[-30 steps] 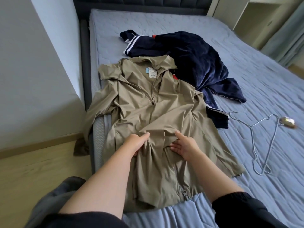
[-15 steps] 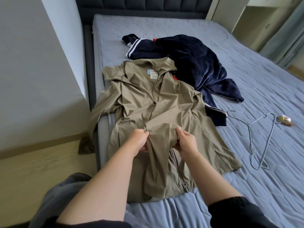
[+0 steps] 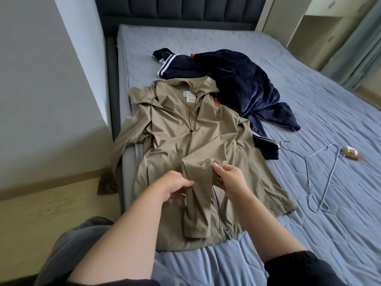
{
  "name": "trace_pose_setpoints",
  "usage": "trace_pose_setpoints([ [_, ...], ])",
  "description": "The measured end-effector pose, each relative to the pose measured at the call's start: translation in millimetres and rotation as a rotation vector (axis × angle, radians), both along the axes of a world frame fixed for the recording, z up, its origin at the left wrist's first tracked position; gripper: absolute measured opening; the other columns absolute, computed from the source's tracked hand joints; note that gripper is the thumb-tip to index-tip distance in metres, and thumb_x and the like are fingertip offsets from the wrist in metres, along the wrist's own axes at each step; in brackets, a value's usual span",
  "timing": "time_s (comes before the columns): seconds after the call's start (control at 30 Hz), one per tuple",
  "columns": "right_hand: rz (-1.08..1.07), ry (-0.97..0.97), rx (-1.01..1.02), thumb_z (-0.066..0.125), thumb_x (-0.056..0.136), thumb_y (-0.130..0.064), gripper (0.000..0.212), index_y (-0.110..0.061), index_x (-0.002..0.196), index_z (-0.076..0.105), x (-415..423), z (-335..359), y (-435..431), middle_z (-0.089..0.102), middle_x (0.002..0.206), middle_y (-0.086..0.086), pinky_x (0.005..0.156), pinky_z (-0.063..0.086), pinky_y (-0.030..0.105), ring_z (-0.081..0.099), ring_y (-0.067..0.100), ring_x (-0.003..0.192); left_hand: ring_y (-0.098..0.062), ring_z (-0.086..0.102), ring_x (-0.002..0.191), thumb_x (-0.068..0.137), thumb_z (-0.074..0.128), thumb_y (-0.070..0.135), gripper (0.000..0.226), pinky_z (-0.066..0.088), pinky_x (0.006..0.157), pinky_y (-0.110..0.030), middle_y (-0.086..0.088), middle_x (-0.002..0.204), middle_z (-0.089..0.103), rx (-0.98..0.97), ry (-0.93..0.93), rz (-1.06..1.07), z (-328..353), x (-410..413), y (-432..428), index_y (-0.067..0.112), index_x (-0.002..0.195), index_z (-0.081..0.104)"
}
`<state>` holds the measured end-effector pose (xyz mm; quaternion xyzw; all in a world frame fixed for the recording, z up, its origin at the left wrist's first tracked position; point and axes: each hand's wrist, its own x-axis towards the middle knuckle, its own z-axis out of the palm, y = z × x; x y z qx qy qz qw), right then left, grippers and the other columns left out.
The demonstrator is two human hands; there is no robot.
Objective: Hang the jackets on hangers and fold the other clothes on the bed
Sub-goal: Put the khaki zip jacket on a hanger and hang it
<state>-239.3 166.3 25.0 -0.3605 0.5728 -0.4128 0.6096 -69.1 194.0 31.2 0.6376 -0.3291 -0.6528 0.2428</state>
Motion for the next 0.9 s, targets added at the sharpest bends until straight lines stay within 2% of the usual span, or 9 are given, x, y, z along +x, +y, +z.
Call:
trace_pose_setpoints([
  [0.17, -0.248, -0.002, 0.035, 0.062, 0.093, -0.02, 0.022, 0.0, 0.084, 0.059, -11.5, 2.1, -4.6, 0.055, 0.067, 0.01, 0.046, 0.052, 0.023, 0.057, 0.015, 0.053, -0.018, 0.057, 0.068, 0.101, 0.043, 0.018, 0.02, 0.046, 0.06, -0.027, -0.006, 0.08, 0.06, 0.021, 0.264, 0.251, 1.2, 9.9, -7.0, 0.012, 0.089, 0.058],
  [0.27, -0.226, -0.232, 0.154, 0.06, 0.092, -0.036, 0.035, -0.005, 0.078, 0.054, -3.5, -3.5, 1.8, 0.05, 0.057, 0.006, 0.047, 0.052, 0.025, 0.052, 0.015, 0.047, -0.019, 0.059, 0.076, 0.103, 0.039, 0.018, 0.024, 0.047, 0.072, -0.028, -0.008, 0.087, 0.063, -0.025, 0.27, 0.338, -0.5, 5.2, -9.3, 0.008, 0.109, 0.059],
  [0.33, -0.084, -0.295, 0.214, 0.058, 0.091, -0.042, 0.037, -0.008, 0.076, 0.056, 4.4, -7.9, 7.0, 0.052, 0.055, 0.003, 0.049, 0.051, 0.026, 0.052, 0.013, 0.046, -0.025, 0.061, 0.088, 0.103, 0.041, 0.02, 0.028, 0.049, 0.082, -0.034, -0.012, 0.098, 0.065, -0.059, 0.224, 0.39, -2.0, 4.1, -11.5, 0.008, 0.121, 0.058],
  [0.43, 0.082, -0.273, 0.188, 0.066, 0.082, -0.025, 0.02, -0.006, 0.081, 0.061, 10.1, -11.5, 11.9, 0.057, 0.06, 0.005, 0.052, 0.051, 0.022, 0.052, 0.011, 0.05, -0.028, 0.06, 0.105, 0.101, 0.045, 0.025, 0.031, 0.047, 0.096, -0.04, -0.015, 0.114, 0.064, -0.095, 0.028, 0.38, -6.1, 9.4, -13.8, 0.007, 0.121, 0.061],
  [0.5, 0.089, -0.335, 0.177, 0.061, 0.086, -0.015, 0.012, -0.004, 0.083, 0.059, 10.6, -10.9, 12.1, 0.062, 0.062, 0.006, 0.054, 0.053, 0.022, 0.057, 0.012, 0.052, -0.028, 0.061, 0.106, 0.099, 0.05, 0.027, 0.033, 0.048, 0.098, -0.04, -0.015, 0.112, 0.066, -0.12, -0.078, 0.368, -8.2, 13.3, -14.4, 0.004, 0.116, 0.064],
  [0.6, 0.02, -0.441, 0.227, 0.048, 0.098, -0.016, 0.025, -0.004, 0.08, 0.06, 10.3, -4.2, 11.4, 0.064, 0.06, 0.007, 0.053, 0.056, 0.026, 0.062, 0.014, 0.051, -0.029, 0.061, 0.108, 0.096, 0.056, 0.03, 0.037, 0.048, 0.095, -0.037, -0.015, 0.116, 0.065, -0.095, -0.075, 0.33, -7.0, 18.0, -14.2, 0.002, 0.118, 0.063],
  [0.7, -0.001, -0.293, 0.249, 0.046, 0.101, -0.015, 0.029, -0.004, 0.076, 0.056, 10.8, -5.8, 12.5, 0.059, 0.051, 0.006, 0.042, 0.051, 0.023, 0.054, 0.012, 0.037, -0.031, 0.059, 0.108, 0.092, 0.061, 0.035, 0.045, 0.046, 0.083, -0.033, -0.016, 0.119, 0.062, -0.025, -0.21, 0.264, -13.8, 22.7, -14.4, -0.001, 0.12, 0.06],
  [0.8, 0.147, 0.107, 0.269, 0.051, 0.096, -0.002, 0.015, -0.001, 0.082, 0.054, 6.9, -16.8, 17.7, 0.059, 0.049, 0.008, 0.038, 0.046, 0.021, 0.054, 0.013, 0.036, -0.033, 0.055, 0.114, 0.097, 0.048, 0.037, 0.048, 0.043, 0.088, -0.031, -0.016, 0.129, 0.058, 0.021, -0.75, -0.034, -19.8, 29.2, -9.3, -0.002, 0.124, 0.056],
  [0.9, 0.244, 0.164, 0.383, 0.057, 0.092, -0.01, 0.01, -0.005, 0.099, 0.06, 1.0, -29.1, 23.1, 0.065, 0.08, 0.013, 0.055, 0.053, 0.029, 0.065, 0.02, 0.064, -0.032, 0.054, 0.117, 0.094, 0.045, 0.052, 0.063, 0.042, 0.091, -0.031, -0.014, 0.131, 0.056, 0.041, -0.726, -0.191, -19.3, 27.5, -3.1, 0.0, 0.127, 0.054],
])
